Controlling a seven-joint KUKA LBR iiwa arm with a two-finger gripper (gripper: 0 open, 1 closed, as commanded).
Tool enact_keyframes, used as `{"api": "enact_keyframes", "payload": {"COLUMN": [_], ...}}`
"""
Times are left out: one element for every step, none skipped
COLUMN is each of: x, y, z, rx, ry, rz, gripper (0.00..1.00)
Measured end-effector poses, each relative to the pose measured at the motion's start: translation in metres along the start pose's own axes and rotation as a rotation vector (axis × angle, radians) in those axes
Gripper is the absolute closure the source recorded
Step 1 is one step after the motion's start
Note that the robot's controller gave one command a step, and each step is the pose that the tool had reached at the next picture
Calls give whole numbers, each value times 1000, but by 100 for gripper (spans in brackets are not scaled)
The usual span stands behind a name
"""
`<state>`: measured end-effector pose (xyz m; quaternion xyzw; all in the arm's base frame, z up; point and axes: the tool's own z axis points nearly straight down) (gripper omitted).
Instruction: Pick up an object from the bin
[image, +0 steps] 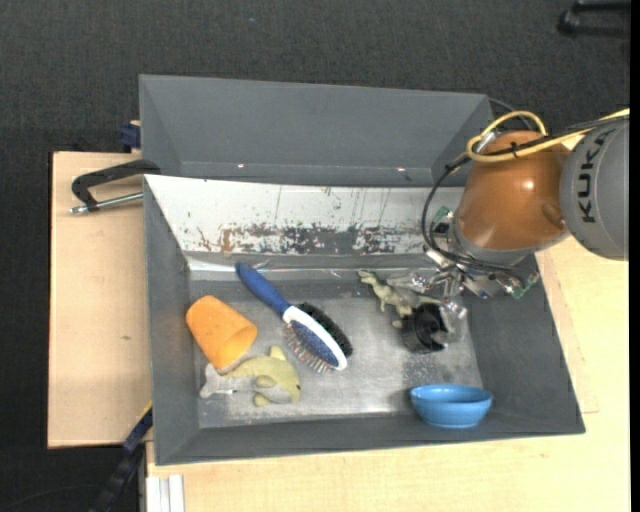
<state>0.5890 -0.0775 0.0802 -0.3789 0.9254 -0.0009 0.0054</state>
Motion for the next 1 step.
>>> {"api": "enact_keyframes", "payload": {"x": [1], "y": [-17], "z": [-139], "rx": [6], "ry": [-2], "rz": [-8], "gripper": [100]}}
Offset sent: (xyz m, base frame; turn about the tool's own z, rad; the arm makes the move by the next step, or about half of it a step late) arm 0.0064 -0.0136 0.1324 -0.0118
